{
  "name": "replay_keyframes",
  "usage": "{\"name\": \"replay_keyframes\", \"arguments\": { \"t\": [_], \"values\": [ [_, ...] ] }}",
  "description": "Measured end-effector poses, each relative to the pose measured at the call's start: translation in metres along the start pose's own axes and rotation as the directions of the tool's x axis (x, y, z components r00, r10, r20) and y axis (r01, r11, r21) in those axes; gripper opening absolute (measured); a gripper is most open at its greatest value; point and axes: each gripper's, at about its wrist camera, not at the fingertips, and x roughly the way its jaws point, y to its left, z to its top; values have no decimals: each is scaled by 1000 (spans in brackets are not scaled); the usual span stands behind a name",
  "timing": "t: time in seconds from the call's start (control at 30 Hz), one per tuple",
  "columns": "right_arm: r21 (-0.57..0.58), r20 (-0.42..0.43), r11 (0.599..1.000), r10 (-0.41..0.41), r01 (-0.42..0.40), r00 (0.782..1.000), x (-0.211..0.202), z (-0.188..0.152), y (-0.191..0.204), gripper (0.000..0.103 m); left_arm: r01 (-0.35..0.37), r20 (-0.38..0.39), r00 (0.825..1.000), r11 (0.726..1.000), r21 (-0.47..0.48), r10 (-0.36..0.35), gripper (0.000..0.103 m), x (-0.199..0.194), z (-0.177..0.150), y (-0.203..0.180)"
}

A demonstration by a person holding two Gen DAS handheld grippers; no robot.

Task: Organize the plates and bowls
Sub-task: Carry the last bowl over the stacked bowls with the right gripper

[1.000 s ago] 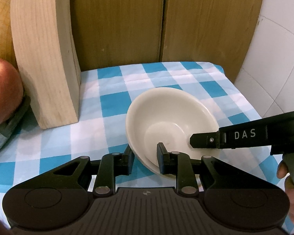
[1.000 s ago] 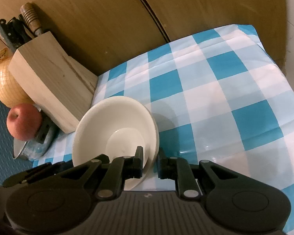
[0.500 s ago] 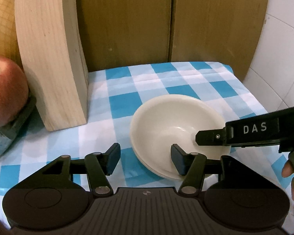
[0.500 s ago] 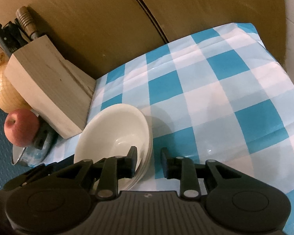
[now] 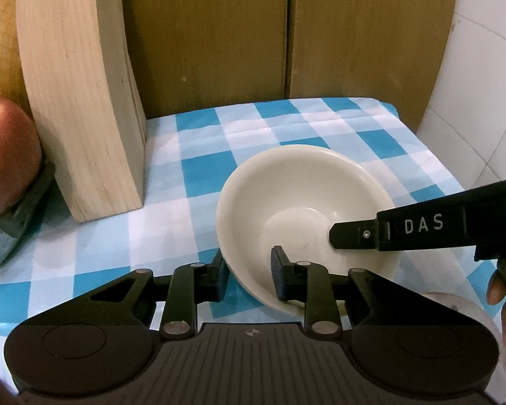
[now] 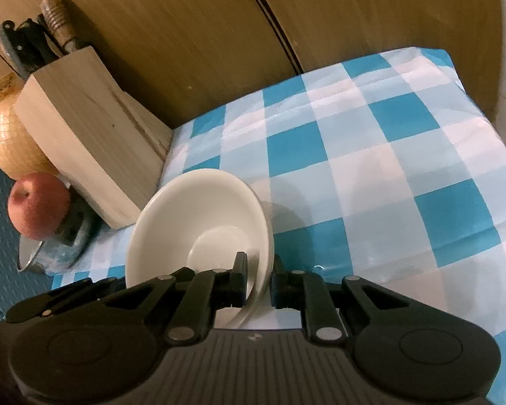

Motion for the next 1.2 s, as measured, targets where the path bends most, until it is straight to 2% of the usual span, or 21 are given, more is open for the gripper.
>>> {"name": "replay_keyframes", "arguments": {
  "t": [0.7,1.2],
  "values": [
    [-139,80,988,-50,61,996,-57,-30,50,12,-13,72,997,1000,-27,15,35,-64,-10,4],
    [-150,113,985,-66,83,991,-92,-60,61,12,0,105,994,1000,-3,0,35,-102,-34,-11]
  ]
}}
